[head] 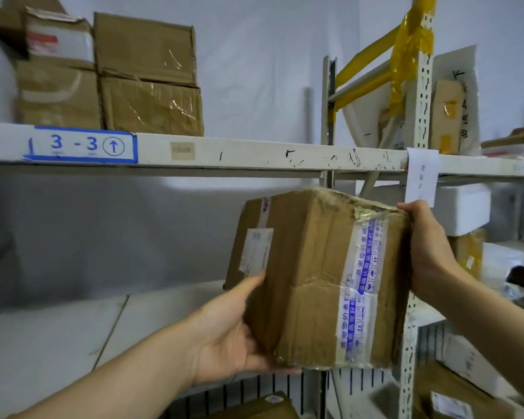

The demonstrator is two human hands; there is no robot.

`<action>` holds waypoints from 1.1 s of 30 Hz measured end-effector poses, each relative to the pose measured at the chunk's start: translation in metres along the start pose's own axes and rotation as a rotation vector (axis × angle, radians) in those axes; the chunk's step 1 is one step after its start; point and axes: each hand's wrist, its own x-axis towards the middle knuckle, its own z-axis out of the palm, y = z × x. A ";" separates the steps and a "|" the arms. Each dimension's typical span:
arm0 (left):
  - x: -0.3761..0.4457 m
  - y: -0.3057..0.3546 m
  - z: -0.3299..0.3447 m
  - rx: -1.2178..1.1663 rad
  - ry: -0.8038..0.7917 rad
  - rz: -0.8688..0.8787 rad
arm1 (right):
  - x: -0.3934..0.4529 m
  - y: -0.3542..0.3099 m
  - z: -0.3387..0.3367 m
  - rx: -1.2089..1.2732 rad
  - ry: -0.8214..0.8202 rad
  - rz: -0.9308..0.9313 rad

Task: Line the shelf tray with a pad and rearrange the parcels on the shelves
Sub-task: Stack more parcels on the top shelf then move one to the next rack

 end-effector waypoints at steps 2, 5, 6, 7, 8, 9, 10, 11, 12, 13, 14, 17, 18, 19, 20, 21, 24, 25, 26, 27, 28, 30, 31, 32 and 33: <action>-0.006 0.004 0.005 0.029 -0.102 -0.048 | -0.014 -0.011 -0.023 0.031 0.114 -0.011; -0.021 0.010 0.027 0.035 -0.228 -0.066 | -0.034 -0.029 -0.052 0.062 0.227 -0.048; -0.027 0.014 0.036 0.060 -0.227 -0.041 | -0.041 -0.036 -0.058 0.085 0.258 -0.060; -0.031 0.016 0.043 0.097 -0.236 -0.010 | -0.047 -0.041 -0.065 0.105 0.297 -0.064; -0.035 0.017 0.050 0.129 -0.260 0.027 | -0.053 -0.048 -0.071 0.120 0.337 -0.068; -0.041 0.019 0.057 0.143 -0.278 0.056 | -0.058 -0.053 -0.077 0.130 0.356 -0.090; -0.043 0.021 0.063 0.170 -0.288 0.084 | -0.063 -0.059 -0.081 0.146 0.374 -0.123; -0.045 0.024 0.067 0.208 -0.297 0.122 | -0.064 -0.063 -0.086 0.165 0.400 -0.162; -0.047 0.027 0.071 0.247 -0.299 0.166 | -0.066 -0.068 -0.089 0.189 0.408 -0.202; -0.050 0.032 0.076 0.280 -0.299 0.205 | -0.066 -0.072 -0.092 0.224 0.404 -0.234; -0.052 0.037 0.080 0.306 -0.295 0.244 | -0.068 -0.078 -0.091 0.254 0.398 -0.262; -0.056 0.062 0.089 0.331 -0.278 0.343 | -0.061 -0.098 -0.085 0.311 0.431 -0.334; -0.056 0.073 0.091 0.328 -0.259 0.370 | -0.058 -0.106 -0.078 0.339 0.434 -0.357; -0.056 0.083 0.093 0.324 -0.237 0.396 | -0.053 -0.114 -0.073 0.360 0.420 -0.385; -0.056 0.093 0.093 0.312 -0.215 0.422 | -0.047 -0.121 -0.064 0.374 0.402 -0.414; -0.054 0.103 0.093 0.298 -0.198 0.443 | -0.040 -0.127 -0.055 0.377 0.380 -0.432; -0.044 0.130 0.088 0.274 -0.140 0.553 | -0.022 -0.140 -0.021 0.314 0.264 -0.486; -0.040 0.138 0.086 0.261 -0.102 0.593 | -0.016 -0.141 -0.009 0.273 0.198 -0.512; -0.036 0.146 0.083 0.245 -0.054 0.630 | -0.009 -0.141 0.002 0.241 0.118 -0.534; -0.031 0.153 0.080 0.239 0.008 0.660 | -0.003 -0.139 0.013 0.218 0.034 -0.550; -0.025 0.160 0.076 0.237 0.072 0.682 | 0.006 -0.137 0.022 0.198 -0.041 -0.560; -0.015 0.174 0.070 0.212 0.177 0.720 | 0.023 -0.133 0.040 0.143 -0.103 -0.581; -0.007 0.183 0.066 0.210 0.213 0.767 | 0.036 -0.133 0.050 0.122 -0.111 -0.589; 0.001 0.193 0.062 0.233 0.234 0.823 | 0.047 -0.134 0.060 0.107 -0.124 -0.604; 0.006 0.200 0.061 0.294 0.257 0.868 | 0.058 -0.137 0.069 0.100 -0.139 -0.619</action>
